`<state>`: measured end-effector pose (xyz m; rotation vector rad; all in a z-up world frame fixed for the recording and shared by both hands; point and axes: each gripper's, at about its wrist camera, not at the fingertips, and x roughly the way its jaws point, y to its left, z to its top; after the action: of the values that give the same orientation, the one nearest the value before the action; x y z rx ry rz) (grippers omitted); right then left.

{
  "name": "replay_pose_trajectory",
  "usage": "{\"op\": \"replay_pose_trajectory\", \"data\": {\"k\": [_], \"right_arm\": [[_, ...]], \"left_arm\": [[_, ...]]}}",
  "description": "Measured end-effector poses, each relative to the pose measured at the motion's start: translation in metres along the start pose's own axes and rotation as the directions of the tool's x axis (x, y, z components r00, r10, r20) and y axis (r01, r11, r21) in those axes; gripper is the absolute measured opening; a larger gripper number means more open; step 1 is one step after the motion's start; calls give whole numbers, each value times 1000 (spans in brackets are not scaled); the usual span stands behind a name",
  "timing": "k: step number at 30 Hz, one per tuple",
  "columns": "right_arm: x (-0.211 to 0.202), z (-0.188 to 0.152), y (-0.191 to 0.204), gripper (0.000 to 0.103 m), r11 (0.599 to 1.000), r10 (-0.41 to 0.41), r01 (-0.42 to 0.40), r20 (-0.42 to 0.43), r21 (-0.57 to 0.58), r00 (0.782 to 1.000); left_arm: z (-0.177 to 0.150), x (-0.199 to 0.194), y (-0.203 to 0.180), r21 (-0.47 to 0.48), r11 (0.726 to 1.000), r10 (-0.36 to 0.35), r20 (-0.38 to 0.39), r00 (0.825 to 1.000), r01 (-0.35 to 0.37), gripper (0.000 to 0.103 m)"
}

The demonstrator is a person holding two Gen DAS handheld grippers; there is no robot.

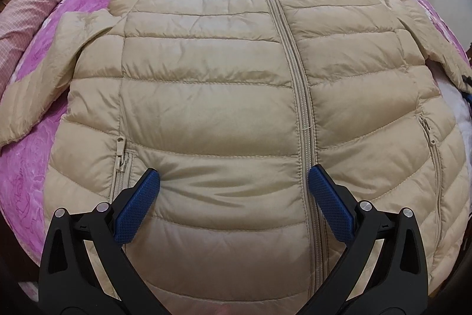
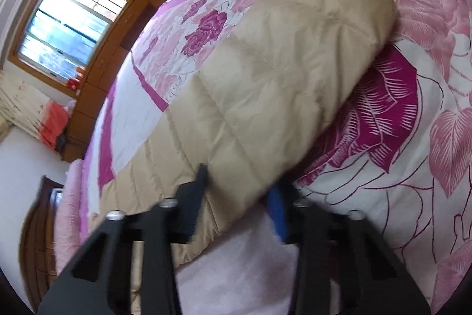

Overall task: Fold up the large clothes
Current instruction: 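Move the right tool to the sleeve cuff and grasp it, then fold the held sleeve across the jacket chest and release it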

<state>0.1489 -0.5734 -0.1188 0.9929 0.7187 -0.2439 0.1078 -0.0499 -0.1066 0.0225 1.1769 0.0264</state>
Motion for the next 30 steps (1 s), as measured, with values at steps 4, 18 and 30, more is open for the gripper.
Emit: {"op": "replay_pose_trajectory", "data": {"k": [4,18,30], "right_arm": [[-16,-2,6,5,997,73,-72,22,-25,997],[-80,-23,106,4,938,262,-244,41,-246,964],[-123,-92,227,4,846,361,-347,-45,-404,932]], "left_arm": [[-2,-2,-2,12,1000,8,20,1000,-8,100],[4,-30,12,48,999,-5,43,999,3,100],[11,-59,49,77,996,41,126,991,-51,100]]}}
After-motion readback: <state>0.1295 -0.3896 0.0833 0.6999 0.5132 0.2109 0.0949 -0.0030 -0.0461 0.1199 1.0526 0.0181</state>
